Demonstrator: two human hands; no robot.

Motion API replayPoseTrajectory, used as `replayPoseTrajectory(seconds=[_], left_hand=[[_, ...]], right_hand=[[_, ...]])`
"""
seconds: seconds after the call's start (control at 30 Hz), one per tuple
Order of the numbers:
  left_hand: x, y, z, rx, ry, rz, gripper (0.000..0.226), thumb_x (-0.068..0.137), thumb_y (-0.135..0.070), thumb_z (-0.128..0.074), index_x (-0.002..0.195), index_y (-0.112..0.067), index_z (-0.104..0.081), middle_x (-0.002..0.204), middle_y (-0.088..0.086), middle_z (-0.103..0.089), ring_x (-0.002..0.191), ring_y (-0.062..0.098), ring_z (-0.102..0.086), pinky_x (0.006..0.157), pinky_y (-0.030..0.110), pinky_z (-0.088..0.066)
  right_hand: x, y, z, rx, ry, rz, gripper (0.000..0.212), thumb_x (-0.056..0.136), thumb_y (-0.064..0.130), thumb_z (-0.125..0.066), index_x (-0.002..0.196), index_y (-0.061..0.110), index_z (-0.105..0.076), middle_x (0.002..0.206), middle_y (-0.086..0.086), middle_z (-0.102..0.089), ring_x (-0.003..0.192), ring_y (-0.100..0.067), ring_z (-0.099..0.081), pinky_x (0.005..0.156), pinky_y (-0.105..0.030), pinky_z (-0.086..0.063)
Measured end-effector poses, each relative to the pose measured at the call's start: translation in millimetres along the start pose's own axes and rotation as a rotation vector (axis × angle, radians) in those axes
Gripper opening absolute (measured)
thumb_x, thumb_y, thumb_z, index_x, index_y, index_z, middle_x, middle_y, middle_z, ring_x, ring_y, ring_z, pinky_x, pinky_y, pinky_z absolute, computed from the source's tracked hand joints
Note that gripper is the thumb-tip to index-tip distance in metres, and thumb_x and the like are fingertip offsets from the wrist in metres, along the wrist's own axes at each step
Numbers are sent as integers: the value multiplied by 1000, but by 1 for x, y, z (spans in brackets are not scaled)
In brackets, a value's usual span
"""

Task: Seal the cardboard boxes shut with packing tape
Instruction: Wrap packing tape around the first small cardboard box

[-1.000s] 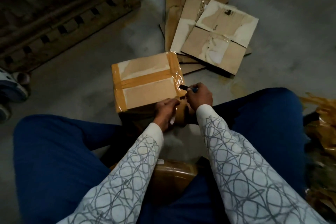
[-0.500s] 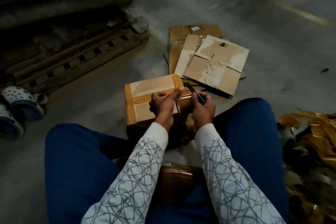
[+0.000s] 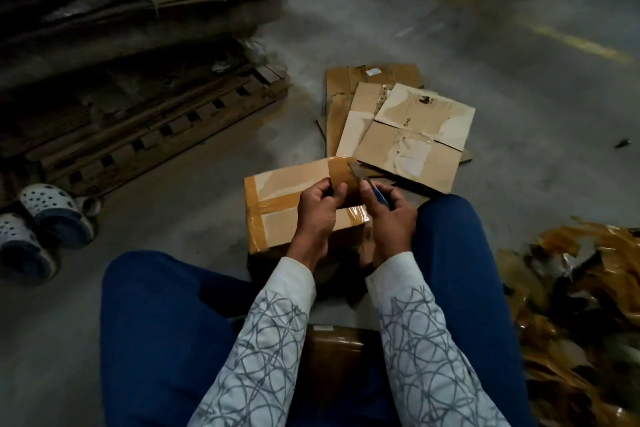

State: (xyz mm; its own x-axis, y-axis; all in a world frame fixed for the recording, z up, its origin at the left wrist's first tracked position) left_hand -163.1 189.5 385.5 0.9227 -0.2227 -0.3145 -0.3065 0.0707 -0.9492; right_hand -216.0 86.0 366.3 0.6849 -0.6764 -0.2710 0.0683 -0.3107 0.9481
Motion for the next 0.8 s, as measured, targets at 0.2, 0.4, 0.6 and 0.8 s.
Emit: replayPoseTrajectory(seconds=[0.2, 0.4, 0.6, 0.8], left_hand=[[0, 4, -4, 107, 119, -22, 26, 102, -20, -56, 123, -12, -68, 111, -2, -74, 89, -7, -69, 65, 4, -47], [0, 11, 0, -17, 103, 123, 28, 105, -32, -49, 113, -16, -70, 108, 6, -74, 94, 15, -70, 66, 15, -54], [1, 26, 4, -48, 94, 123, 27, 100, -14, -58, 125, -15, -66, 122, 11, -69, 118, 28, -62, 106, 48, -49], [-3, 16, 1, 96, 93, -172, 49, 86, -4, -74, 128, -28, -65, 127, 1, -66, 115, 18, -63, 95, 43, -57]], right_hand=[[16, 2, 4, -40, 67, -26, 12, 84, 16, -79, 92, 23, -72, 100, -4, -75, 101, -21, -71, 91, -42, -58], [25, 1, 9, 22, 73, -184, 28, 84, 18, -79, 109, 8, -72, 104, -12, -74, 95, -23, -71, 69, -28, -58], [22, 5, 22, 171, 25, -346, 29, 92, 16, -69, 119, 6, -66, 95, -7, -72, 79, -16, -69, 51, -21, -53], [19, 13, 21, 175, 140, -244, 21, 97, 21, -62, 115, 10, -64, 90, -3, -73, 78, -15, -70, 60, -27, -55]])
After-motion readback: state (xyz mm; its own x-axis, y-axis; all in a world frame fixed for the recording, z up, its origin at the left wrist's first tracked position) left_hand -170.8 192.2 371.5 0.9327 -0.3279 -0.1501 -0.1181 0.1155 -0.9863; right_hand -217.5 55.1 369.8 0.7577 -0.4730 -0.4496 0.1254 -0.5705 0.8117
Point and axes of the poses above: each hand's wrist, its own x-axis towards the middle knuckle, its own z-axis out of the back of the hand, y = z × x, the point moved 3 cm from there along x, towards the middle knuckle
